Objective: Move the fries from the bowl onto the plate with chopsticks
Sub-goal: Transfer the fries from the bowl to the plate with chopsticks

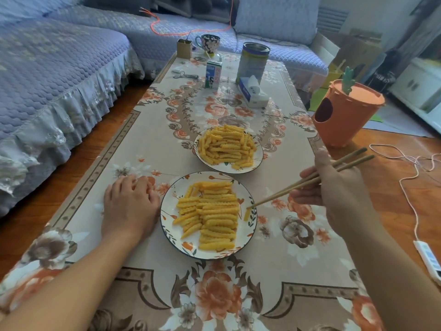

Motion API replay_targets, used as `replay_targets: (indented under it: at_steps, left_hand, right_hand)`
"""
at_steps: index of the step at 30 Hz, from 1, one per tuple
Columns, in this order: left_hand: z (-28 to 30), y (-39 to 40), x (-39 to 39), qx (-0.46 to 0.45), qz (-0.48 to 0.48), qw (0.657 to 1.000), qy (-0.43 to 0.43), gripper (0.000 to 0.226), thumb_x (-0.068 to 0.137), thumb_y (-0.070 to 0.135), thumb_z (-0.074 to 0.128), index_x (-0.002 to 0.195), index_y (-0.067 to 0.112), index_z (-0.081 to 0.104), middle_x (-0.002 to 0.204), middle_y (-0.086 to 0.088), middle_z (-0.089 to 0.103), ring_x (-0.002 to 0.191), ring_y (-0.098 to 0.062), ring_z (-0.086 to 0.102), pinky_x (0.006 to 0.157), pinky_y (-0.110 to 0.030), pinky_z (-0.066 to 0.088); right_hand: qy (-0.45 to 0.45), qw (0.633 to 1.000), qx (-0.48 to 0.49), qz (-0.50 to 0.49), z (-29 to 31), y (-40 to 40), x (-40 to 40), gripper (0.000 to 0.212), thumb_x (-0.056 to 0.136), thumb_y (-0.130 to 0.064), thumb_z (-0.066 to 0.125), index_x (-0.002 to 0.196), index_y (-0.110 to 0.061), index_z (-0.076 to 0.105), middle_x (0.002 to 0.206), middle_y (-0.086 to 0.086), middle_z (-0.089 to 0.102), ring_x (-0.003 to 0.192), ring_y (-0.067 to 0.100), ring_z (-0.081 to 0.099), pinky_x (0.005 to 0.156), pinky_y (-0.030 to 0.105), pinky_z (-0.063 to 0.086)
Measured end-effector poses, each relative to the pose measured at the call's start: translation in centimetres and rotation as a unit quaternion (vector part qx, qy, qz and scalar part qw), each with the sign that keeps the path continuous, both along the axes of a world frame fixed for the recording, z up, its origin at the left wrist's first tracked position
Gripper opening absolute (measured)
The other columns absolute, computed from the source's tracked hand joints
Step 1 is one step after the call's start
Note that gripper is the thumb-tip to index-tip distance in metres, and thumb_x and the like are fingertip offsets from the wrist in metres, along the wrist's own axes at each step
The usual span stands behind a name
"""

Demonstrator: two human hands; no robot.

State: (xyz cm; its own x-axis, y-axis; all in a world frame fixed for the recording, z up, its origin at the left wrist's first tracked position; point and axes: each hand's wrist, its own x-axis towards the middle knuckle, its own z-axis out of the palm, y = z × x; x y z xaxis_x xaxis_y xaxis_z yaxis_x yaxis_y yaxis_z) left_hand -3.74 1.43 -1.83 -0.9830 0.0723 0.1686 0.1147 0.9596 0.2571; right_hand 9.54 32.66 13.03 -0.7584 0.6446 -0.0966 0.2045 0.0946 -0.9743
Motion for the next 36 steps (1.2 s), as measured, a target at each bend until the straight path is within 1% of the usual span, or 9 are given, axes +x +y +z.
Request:
replay_targets:
  at_steps: [5, 10, 15, 20, 23, 27, 30, 33, 36]
  left_hand:
    - [0.2, 0.1, 0.1, 0.005, 0.000, 1.000, -0.001, 0.036, 0.098, 0.031, 0.050, 0.130, 0.018, 0.060, 0.144, -0.018, 0.053, 0.137, -0.036, 0.041, 0.118, -0.052, 0.028]
    - [0.0, 0.1, 0.1, -0.003, 0.001, 1.000, 0.004, 0.034, 0.098, 0.028, 0.052, 0.128, 0.017, 0.060, 0.142, -0.019, 0.054, 0.135, -0.038, 0.043, 0.117, -0.053, 0.030]
    - [0.0, 0.1, 0.1, -0.007, -0.001, 1.000, 0.008, 0.034, 0.097, 0.027, 0.054, 0.127, 0.015, 0.061, 0.138, -0.019, 0.057, 0.132, -0.038, 0.046, 0.115, -0.054, 0.033]
    - [-0.2, 0.1, -0.1, -0.004, 0.001, 1.000, 0.011, 0.033, 0.096, 0.028, 0.055, 0.127, 0.016, 0.061, 0.138, -0.018, 0.057, 0.132, -0.037, 0.046, 0.115, -0.053, 0.033]
    - [-0.3, 0.1, -0.2, -0.002, 0.002, 1.000, 0.007, 0.037, 0.097, 0.029, 0.054, 0.131, 0.016, 0.060, 0.140, -0.017, 0.055, 0.135, -0.036, 0.044, 0.117, -0.053, 0.031]
    - [-0.2, 0.0, -0.2, -0.004, 0.002, 1.000, 0.007, 0.039, 0.097, 0.030, 0.053, 0.133, 0.016, 0.060, 0.140, -0.017, 0.055, 0.135, -0.036, 0.044, 0.117, -0.053, 0.031]
    - [-0.1, 0.0, -0.2, -0.004, 0.003, 1.000, 0.005, 0.039, 0.098, 0.031, 0.052, 0.133, 0.017, 0.060, 0.141, -0.017, 0.055, 0.135, -0.035, 0.044, 0.117, -0.052, 0.031]
    - [0.0, 0.1, -0.1, -0.004, 0.003, 1.000, 0.002, 0.040, 0.098, 0.032, 0.051, 0.134, 0.017, 0.059, 0.143, -0.016, 0.054, 0.137, -0.034, 0.043, 0.118, -0.052, 0.030]
    - [0.1, 0.1, -0.1, -0.004, 0.003, 1.000, 0.000, 0.040, 0.098, 0.033, 0.051, 0.134, 0.016, 0.059, 0.143, -0.016, 0.054, 0.137, -0.035, 0.043, 0.118, -0.052, 0.030]
  right_hand:
    - [0.022, 1.000, 0.000, 0.007, -1.2, 0.2, 0.3, 0.049, 0.106, -0.038, 0.050, 0.084, 0.003, 0.064, 0.062, 0.022, 0.070, 0.053, 0.032, 0.072, 0.050, 0.036, 0.062]
    - [0.106, 0.994, 0.013, -0.030, -1.4, 1.6, -0.3, 0.044, 0.105, -0.039, 0.051, 0.088, -0.002, 0.066, 0.064, 0.012, 0.072, 0.060, 0.031, 0.074, 0.058, 0.038, 0.064]
    - [0.132, 0.990, 0.038, -0.043, -3.4, 1.9, -3.6, 0.039, 0.105, -0.037, 0.055, 0.091, -0.004, 0.068, 0.075, 0.020, 0.072, 0.064, 0.030, 0.075, 0.062, 0.036, 0.065]
    - [0.116, 0.986, 0.118, 0.011, -4.1, 1.8, -6.9, 0.029, 0.104, -0.030, 0.057, 0.083, -0.015, 0.070, 0.064, 0.007, 0.071, 0.056, 0.023, 0.073, 0.058, 0.032, 0.063]
    - [0.085, 0.987, 0.136, 0.029, -4.1, 2.0, -8.0, 0.030, 0.104, -0.030, 0.058, 0.086, -0.009, 0.070, 0.065, 0.011, 0.070, 0.053, 0.019, 0.071, 0.056, 0.029, 0.062]
    - [0.071, 0.986, 0.148, 0.025, -3.4, 2.2, -8.6, 0.039, 0.106, -0.034, 0.054, 0.078, -0.011, 0.068, 0.056, 0.005, 0.070, 0.052, 0.022, 0.071, 0.057, 0.037, 0.064]
    - [0.082, 0.990, 0.118, 0.013, -1.9, 1.8, -7.9, 0.042, 0.106, -0.035, 0.053, 0.078, -0.008, 0.067, 0.057, 0.006, 0.070, 0.052, 0.025, 0.072, 0.059, 0.043, 0.064]
    - [0.103, 0.994, 0.043, -0.006, 0.3, 0.8, -5.4, 0.046, 0.107, -0.037, 0.050, 0.082, -0.002, 0.065, 0.061, 0.013, 0.072, 0.053, 0.028, 0.072, 0.056, 0.040, 0.064]
    - [0.087, 0.996, 0.005, -0.015, 1.1, -0.5, -2.0, 0.050, 0.106, -0.039, 0.047, 0.085, 0.003, 0.063, 0.062, 0.017, 0.071, 0.054, 0.031, 0.072, 0.053, 0.037, 0.063]
